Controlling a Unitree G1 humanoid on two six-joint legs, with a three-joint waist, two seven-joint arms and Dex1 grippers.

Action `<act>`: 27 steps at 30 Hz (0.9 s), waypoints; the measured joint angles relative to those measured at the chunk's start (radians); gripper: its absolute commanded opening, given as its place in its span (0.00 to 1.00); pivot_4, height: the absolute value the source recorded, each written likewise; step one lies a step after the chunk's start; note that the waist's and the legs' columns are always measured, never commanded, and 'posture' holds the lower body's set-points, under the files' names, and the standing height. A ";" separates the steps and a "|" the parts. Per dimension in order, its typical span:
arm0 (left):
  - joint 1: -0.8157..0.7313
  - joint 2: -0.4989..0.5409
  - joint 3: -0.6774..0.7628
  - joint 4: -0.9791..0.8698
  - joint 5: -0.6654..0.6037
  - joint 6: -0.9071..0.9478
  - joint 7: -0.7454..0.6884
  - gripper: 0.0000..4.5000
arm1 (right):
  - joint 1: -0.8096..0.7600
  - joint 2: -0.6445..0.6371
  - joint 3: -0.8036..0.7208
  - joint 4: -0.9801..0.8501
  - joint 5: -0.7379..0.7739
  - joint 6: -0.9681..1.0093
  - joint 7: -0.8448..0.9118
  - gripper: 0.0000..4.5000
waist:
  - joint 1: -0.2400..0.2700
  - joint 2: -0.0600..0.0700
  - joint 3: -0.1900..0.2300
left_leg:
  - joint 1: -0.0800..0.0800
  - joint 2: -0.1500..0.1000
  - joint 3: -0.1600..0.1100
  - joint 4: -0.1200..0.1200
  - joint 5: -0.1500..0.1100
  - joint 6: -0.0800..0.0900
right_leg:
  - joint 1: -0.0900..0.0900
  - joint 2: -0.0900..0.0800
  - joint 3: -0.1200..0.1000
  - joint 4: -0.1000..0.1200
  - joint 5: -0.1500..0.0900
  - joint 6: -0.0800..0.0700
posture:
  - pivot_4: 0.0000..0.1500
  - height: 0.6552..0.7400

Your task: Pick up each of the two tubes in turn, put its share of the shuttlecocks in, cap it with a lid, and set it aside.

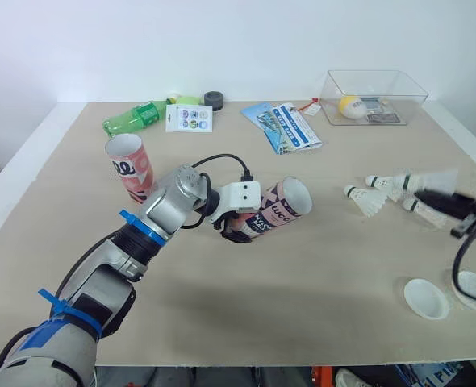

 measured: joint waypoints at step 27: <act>0.001 -0.032 0.026 0.028 -0.064 0.066 0.037 0.83 | -0.728 0.191 0.697 0.212 -0.299 -0.587 0.524 0.00 | -0.009 -0.002 0.004 | -0.004 0.000 -0.002 -0.001 -0.001 -0.001 | -0.002 -0.001 -0.003 0.000 0.000 0.004 | 1.00 1.00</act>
